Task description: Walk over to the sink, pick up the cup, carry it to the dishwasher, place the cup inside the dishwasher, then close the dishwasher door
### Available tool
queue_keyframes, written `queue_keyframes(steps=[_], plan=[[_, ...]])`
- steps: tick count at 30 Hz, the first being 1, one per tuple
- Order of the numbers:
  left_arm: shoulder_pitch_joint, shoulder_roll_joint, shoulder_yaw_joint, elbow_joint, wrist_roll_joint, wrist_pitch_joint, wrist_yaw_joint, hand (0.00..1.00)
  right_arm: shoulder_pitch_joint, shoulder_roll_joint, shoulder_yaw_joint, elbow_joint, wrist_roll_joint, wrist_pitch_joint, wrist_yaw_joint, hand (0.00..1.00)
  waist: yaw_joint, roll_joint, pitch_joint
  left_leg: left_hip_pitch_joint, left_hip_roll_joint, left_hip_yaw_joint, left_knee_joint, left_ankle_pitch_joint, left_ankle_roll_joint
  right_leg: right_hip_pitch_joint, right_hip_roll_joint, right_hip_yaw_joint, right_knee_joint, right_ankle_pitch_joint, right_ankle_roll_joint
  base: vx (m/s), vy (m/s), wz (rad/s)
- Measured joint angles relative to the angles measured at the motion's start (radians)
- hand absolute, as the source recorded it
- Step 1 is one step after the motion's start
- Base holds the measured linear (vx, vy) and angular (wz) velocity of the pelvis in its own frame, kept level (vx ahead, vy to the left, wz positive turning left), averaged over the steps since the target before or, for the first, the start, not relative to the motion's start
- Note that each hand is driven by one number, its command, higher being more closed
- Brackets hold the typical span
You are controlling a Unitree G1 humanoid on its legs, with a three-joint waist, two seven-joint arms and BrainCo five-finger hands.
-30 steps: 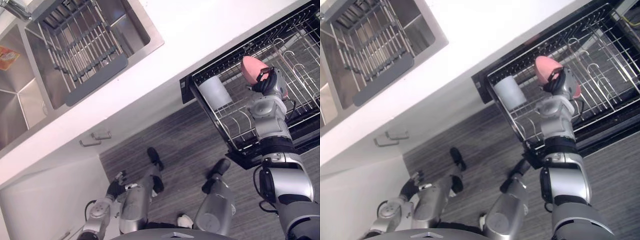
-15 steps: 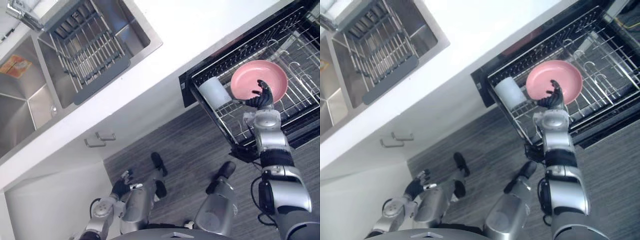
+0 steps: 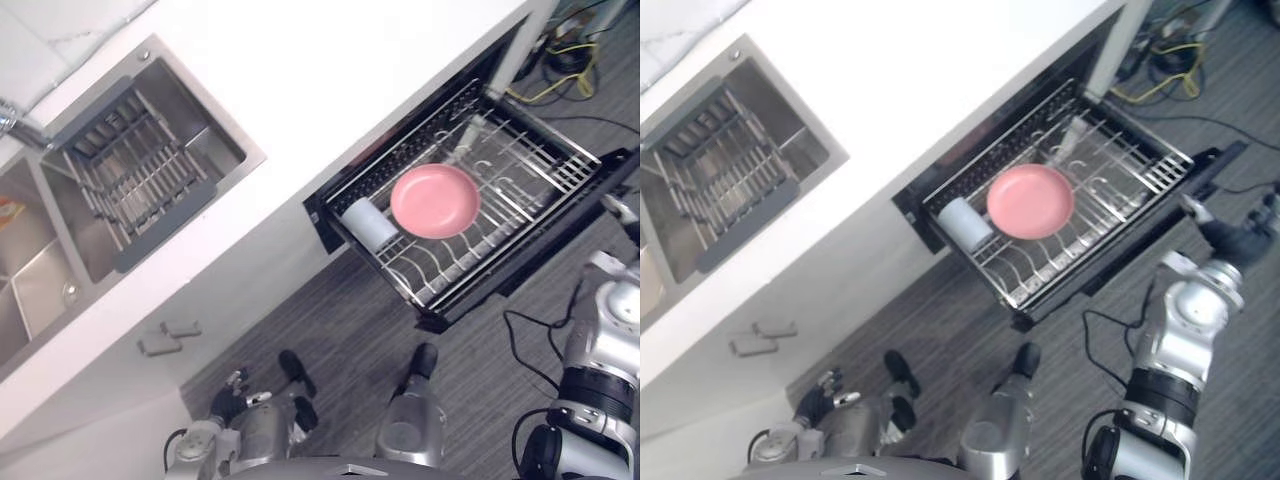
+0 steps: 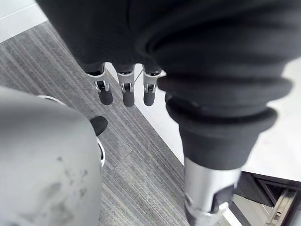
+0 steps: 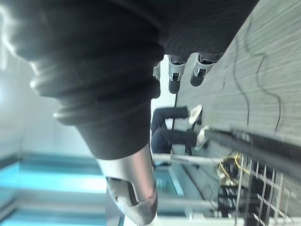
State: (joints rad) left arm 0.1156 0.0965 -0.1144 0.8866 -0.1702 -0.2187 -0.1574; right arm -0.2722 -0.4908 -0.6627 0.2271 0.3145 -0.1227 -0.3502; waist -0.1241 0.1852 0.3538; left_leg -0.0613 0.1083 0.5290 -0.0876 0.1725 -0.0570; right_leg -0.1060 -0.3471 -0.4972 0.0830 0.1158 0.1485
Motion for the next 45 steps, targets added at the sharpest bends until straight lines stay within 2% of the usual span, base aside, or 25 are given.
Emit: queue_keyframes(steps=[1, 6, 8, 10, 12, 15, 18, 20, 22, 24, 28, 31, 34, 37, 39, 43, 44, 45], plan=[[0.002, -0.001, 0.000, 0.001, 0.002, -0.001, 0.000, 0.00, 0.007, -0.005, -0.029, 0.046, 0.053, 0.010, 0.001, 1.00, -0.010, 0.001, -0.001, 0.009, 0.004, 0.007, 0.000, -0.004, -0.006, 0.002, 0.004, 0.008, 0.000, -0.003, 0.003, 0.01, -0.043, -0.18], [0.018, -0.004, -0.003, 0.010, 0.011, -0.003, -0.002, 0.00, 0.045, -0.012, -0.051, 0.184, 0.181, 0.099, 0.022, 1.00, -0.036, 0.023, -0.015, 0.012, 0.011, 0.025, 0.000, -0.029, -0.031, -0.015, 0.009, 0.033, 0.001, -0.013, 0.012, -0.06, -0.019, -0.15], [0.022, -0.004, -0.006, 0.029, 0.018, -0.002, -0.003, 0.00, 0.073, -0.009, -0.014, 0.233, 0.198, 0.182, 0.096, 1.00, -0.037, 0.036, -0.016, 0.012, 0.009, 0.041, 0.000, -0.032, -0.029, -0.025, 0.006, 0.046, 0.001, -0.008, 0.013, -0.07, 0.000, -0.14], [0.032, -0.004, -0.007, 0.030, 0.019, -0.001, -0.006, 0.00, 0.092, 0.000, 0.034, 0.237, 0.198, 0.237, 0.162, 1.00, -0.038, 0.047, -0.014, 0.011, 0.007, 0.047, 0.000, -0.032, -0.029, -0.031, 0.004, 0.051, -0.001, -0.003, 0.012, -0.04, -0.005, -0.08], [0.035, -0.004, -0.010, 0.030, 0.019, -0.001, -0.010, 0.00, 0.104, 0.019, 0.087, 0.248, 0.198, 0.258, 0.217, 1.00, -0.035, 0.056, -0.011, 0.009, 0.005, 0.047, 0.000, -0.032, -0.029, -0.032, 0.002, 0.051, -0.005, 0.001, 0.012, 0.00, 0.000, 0.00], [0.035, -0.004, -0.020, 0.028, 0.018, 0.007, -0.026, 0.00, 0.104, 0.060, 0.160, 0.265, 0.164, 0.256, 0.286, 1.00, -0.025, 0.076, -0.004, 0.007, 0.000, 0.044, 0.000, -0.031, -0.029, -0.031, -0.004, 0.046, -0.004, 0.003, 0.013, 0.01, -0.007, 0.04], [0.033, -0.005, -0.029, 0.027, 0.016, 0.023, -0.046, 0.00, 0.094, 0.075, 0.243, 0.265, 0.018, 0.226, 0.330, 1.00, -0.011, 0.101, 0.006, 0.001, -0.017, 0.025, 0.000, -0.030, -0.027, -0.030, -0.024, 0.035, 0.011, 0.002, 0.016, 0.02, 0.000, 0.18], [0.033, -0.005, -0.029, 0.027, 0.015, 0.025, -0.048, 0.00, 0.069, 0.087, 0.296, 0.265, -0.050, 0.215, 0.342, 1.00, -0.007, 0.104, 0.008, -0.010, -0.028, 0.012, 0.000, -0.021, -0.014, -0.030, -0.041, 0.015, 0.023, -0.002, 0.021, 0.03, 0.003, 0.31], [0.033, -0.005, -0.037, 0.027, 0.002, 0.033, -0.052, 0.00, 0.056, 0.087, 0.299, 0.299, -0.097, 0.212, 0.319, 1.00, 0.010, 0.101, 0.010, -0.011, -0.044, -0.010, 0.000, -0.020, -0.012, -0.026, -0.063, 0.004, 0.043, -0.010, 0.032, 0.03, 0.003, 0.27], [0.034, -0.011, -0.039, 0.029, -0.003, 0.041, -0.056, 0.00, 0.054, 0.088, 0.301, 0.300, -0.131, 0.212, 0.312, 1.00, 0.014, 0.092, 0.016, -0.014, -0.052, -0.029, 0.000, -0.020, -0.011, -0.014, -0.073, -0.016, 0.052, -0.013, 0.036, 0.04, -0.013, 0.33], [0.035, -0.019, -0.035, 0.029, -0.004, 0.033, -0.066, 0.00, 0.045, 0.075, 0.319, 0.300, -0.248, 0.213, 0.272, 1.00, 0.033, 0.090, 0.018, -0.016, -0.065, -0.078, 0.000, -0.015, -0.004, 0.015, -0.098, -0.079, 0.085, -0.032, 0.045, 0.02, -0.023, 0.37], [0.039, -0.021, -0.034, 0.029, -0.016, 0.015, -0.066, 0.00, 0.005, 0.050, 0.389, 0.303, -0.322, 0.226, 0.256, 1.00, 0.043, 0.091, 0.017, -0.031, -0.075, -0.127, 0.000, -0.008, 0.005, 0.039, -0.117, -0.138, 0.113, -0.047, 0.052, -0.01, -0.020, 0.48], [0.060, -0.037, -0.014, 0.029, -0.038, 0.002, -0.067, 0.00, -0.085, 0.043, 0.453, 0.344, -0.367, 0.232, 0.242, 1.00, 0.067, 0.092, 0.016, -0.035, -0.098, -0.180, 0.000, -0.002, 0.014, 0.072, -0.154, -0.197, 0.156, -0.065, 0.058, -0.03, 0.001, 0.61], [0.088, -0.050, -0.001, 0.027, -0.155, 0.027, -0.088, 0.00, -0.204, -0.022, 0.501, 0.435, -0.446, 0.233, 0.211, 1.00, 0.100, 0.096, 0.013, -0.039, -0.131, -0.230, 0.000, 0.000, 0.015, 0.122, -0.193, -0.268, 0.181, -0.074, 0.066, -0.03, 0.022, 0.63], [0.095, -0.055, 0.020, 0.026, -0.196, 0.043, -0.106, 0.00, -0.276, -0.057, 0.508, 0.504, -0.486, 0.235, 0.196, 1.00, 0.115, 0.098, 0.012, -0.043, -0.144, -0.231, 0.000, 0.001, 0.016, 0.154, -0.214, -0.316, 0.190, -0.077, 0.071, -0.02, 0.023, 0.70], [0.114, -0.064, 0.074, 0.016, -0.221, 0.071, -0.121, 0.00, -0.442, -0.098, 0.604, 0.628, -0.550, 0.235, 0.195, 1.00, 0.152, 0.117, 0.013, -0.049, -0.172, -0.259, 0.000, 0.019, 0.039, 0.191, -0.244, -0.373, 0.204, -0.078, 0.075, 0.00, 0.005, 0.42], [0.122, -0.062, 0.095, 0.014, -0.221, 0.083, -0.128, 0.00, -0.485, -0.105, 0.621, 0.671, -0.557, 0.245, 0.184, 0.00, 0.161, 0.119, 0.012, -0.053, -0.174, -0.267, 0.001, 0.024, 0.049, 0.198, -0.244, -0.390, 0.204, -0.077, 0.076, 0.01, -0.041, 0.21], [0.125, -0.062, 0.103, 0.010, -0.220, 0.086, -0.131, 0.00, -0.485, -0.119, 0.626, 0.689, -0.560, 0.238, 0.185, 0.00, 0.161, 0.118, 0.013, -0.055, -0.174, -0.273, 0.001, 0.027, 0.052, 0.202, -0.244, -0.397, 0.205, -0.077, 0.076, 0.00, -0.067, 0.25]])
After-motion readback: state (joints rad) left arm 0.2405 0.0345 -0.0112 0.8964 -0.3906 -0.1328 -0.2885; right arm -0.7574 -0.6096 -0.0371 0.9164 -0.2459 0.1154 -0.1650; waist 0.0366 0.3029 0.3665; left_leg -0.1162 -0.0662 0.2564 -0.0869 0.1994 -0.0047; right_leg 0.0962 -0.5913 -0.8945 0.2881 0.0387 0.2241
